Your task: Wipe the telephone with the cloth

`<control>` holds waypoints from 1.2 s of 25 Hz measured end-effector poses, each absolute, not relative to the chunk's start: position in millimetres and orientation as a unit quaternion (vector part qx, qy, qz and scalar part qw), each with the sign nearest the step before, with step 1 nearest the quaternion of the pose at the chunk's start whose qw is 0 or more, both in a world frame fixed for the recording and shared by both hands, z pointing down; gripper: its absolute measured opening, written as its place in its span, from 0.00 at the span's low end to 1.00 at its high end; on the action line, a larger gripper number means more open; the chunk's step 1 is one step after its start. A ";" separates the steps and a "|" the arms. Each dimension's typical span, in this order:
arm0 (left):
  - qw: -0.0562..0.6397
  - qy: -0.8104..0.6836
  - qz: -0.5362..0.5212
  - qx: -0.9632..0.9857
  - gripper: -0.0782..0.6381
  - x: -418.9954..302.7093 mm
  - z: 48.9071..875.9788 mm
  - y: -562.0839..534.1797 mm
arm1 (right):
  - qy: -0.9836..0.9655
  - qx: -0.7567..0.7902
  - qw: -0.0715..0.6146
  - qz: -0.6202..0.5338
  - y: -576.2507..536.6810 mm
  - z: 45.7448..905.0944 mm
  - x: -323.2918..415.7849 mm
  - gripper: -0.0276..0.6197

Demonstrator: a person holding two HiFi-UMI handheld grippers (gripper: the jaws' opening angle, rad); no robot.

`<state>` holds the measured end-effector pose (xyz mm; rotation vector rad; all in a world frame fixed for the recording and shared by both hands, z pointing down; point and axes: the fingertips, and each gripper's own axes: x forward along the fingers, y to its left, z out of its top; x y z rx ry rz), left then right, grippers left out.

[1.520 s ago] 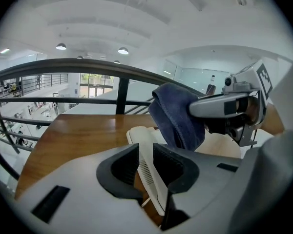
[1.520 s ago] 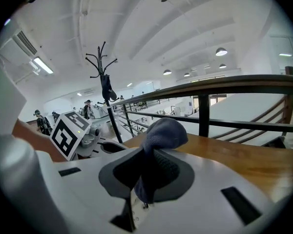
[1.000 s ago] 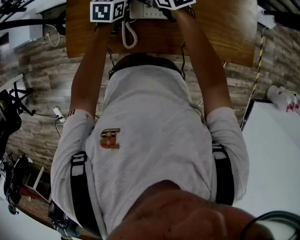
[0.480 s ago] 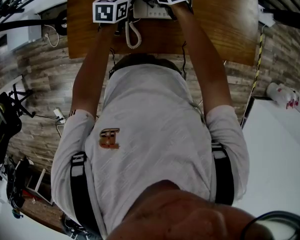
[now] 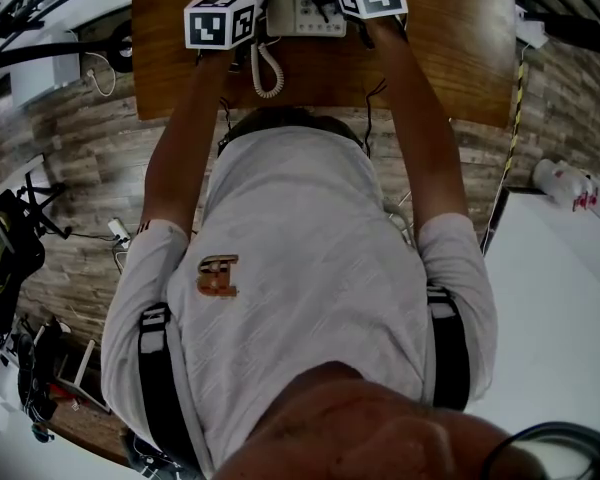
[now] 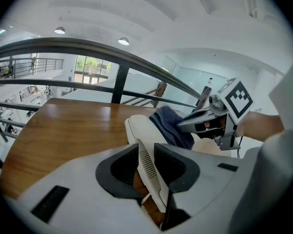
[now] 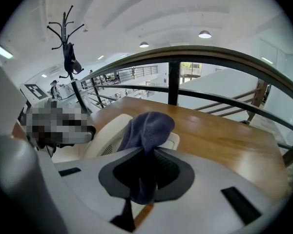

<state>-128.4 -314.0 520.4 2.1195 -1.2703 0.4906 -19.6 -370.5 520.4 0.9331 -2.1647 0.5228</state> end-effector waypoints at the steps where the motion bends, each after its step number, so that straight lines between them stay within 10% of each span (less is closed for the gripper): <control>1: 0.306 -0.480 0.185 0.801 0.24 -128.6 520.6 -314.0 | -0.834 0.368 0.355 0.205 -370.8 522.3 -12.0 0.14; 12: 0.310 -0.482 0.177 0.800 0.24 -129.0 519.4 -313.6 | -0.823 0.415 0.325 0.212 -364.5 506.0 39.8 0.14; 30: 0.313 -0.485 0.168 0.799 0.24 -129.6 519.7 -311.0 | -0.882 0.297 0.254 0.265 -283.0 493.8 -80.4 0.14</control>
